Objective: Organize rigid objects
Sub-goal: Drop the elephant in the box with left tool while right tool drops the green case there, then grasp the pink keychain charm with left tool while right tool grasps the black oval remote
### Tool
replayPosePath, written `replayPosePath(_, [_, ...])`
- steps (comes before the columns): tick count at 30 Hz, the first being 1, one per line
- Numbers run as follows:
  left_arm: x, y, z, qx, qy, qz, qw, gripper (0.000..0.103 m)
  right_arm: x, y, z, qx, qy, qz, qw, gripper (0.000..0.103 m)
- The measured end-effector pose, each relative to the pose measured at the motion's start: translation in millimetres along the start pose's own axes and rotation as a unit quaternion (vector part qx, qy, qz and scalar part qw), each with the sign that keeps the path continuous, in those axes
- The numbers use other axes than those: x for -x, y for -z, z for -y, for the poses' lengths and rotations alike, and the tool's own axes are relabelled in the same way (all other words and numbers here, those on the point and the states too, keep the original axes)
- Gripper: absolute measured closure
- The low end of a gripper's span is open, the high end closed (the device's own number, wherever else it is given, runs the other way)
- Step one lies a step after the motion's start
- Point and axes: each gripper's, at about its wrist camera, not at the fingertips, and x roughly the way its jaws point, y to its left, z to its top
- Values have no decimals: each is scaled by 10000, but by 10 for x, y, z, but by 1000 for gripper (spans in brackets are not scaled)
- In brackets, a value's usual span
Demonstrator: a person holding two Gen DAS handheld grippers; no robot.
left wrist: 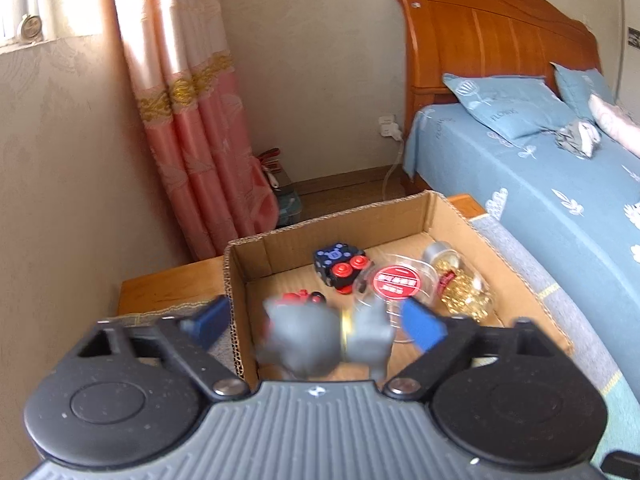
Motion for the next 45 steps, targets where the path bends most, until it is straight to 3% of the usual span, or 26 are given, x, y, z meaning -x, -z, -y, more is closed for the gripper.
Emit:
replayPosePath(5, [59,124,-20,97,101,-5,9999,3,34,165,55,-87,-72,-93,9999,0])
replayPosePath(22, [501,704,158,269,-55,-174,9995,2,-109,617,145,-368,-48,-248,9990,0])
replayPosePath(29, [522,942,203,471,-57,-503,9976,2,-298,658,175,-437,-98,-432,9981,0])
replayPosePath(45, [652,1189,164,612,-171,-548,9965,2,-812,596,143,-124,-179,-536,9983,0])
